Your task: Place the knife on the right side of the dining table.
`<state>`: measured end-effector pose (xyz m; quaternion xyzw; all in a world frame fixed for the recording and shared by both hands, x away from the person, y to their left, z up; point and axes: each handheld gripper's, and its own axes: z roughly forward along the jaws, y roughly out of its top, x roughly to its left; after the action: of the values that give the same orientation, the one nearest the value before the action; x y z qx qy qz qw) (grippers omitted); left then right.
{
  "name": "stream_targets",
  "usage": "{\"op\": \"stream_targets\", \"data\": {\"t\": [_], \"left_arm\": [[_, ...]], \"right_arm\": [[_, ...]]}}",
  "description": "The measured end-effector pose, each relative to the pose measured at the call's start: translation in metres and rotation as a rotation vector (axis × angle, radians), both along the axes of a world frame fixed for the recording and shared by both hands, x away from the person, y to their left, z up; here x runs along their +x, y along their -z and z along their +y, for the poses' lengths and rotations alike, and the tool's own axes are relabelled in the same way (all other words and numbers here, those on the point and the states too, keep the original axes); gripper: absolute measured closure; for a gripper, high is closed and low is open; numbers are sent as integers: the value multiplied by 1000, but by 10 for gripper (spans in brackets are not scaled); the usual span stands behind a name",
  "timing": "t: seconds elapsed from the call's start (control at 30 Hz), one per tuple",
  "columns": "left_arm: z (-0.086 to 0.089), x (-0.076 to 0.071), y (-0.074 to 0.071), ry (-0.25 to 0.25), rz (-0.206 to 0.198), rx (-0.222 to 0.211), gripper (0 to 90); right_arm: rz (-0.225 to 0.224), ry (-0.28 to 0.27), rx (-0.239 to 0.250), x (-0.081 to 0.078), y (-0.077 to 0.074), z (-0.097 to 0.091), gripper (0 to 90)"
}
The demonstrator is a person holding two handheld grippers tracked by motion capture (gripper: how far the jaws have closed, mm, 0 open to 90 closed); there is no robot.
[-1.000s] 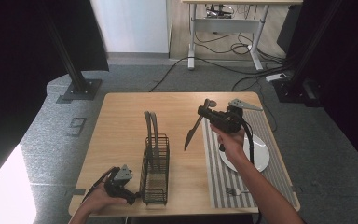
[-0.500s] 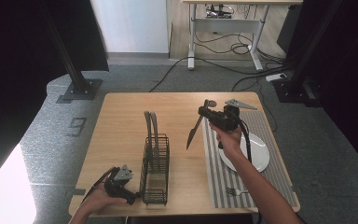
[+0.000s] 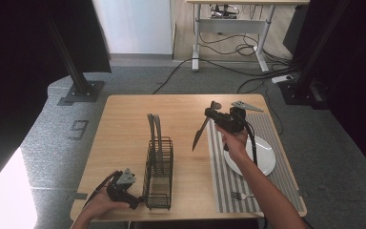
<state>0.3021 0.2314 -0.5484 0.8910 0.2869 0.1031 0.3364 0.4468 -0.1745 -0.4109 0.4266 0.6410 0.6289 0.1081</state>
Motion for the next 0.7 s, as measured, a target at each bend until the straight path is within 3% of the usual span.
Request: {"op": "stream_targets", "data": {"t": [0.27,0.7], "left_arm": [[0,0,0,0,0,0,0],[0,0,0,-2,0,0,0]], "right_arm": [[7,46,10,10,1,-14,830],[-1,163,-17,31,2,-41,829]]}}
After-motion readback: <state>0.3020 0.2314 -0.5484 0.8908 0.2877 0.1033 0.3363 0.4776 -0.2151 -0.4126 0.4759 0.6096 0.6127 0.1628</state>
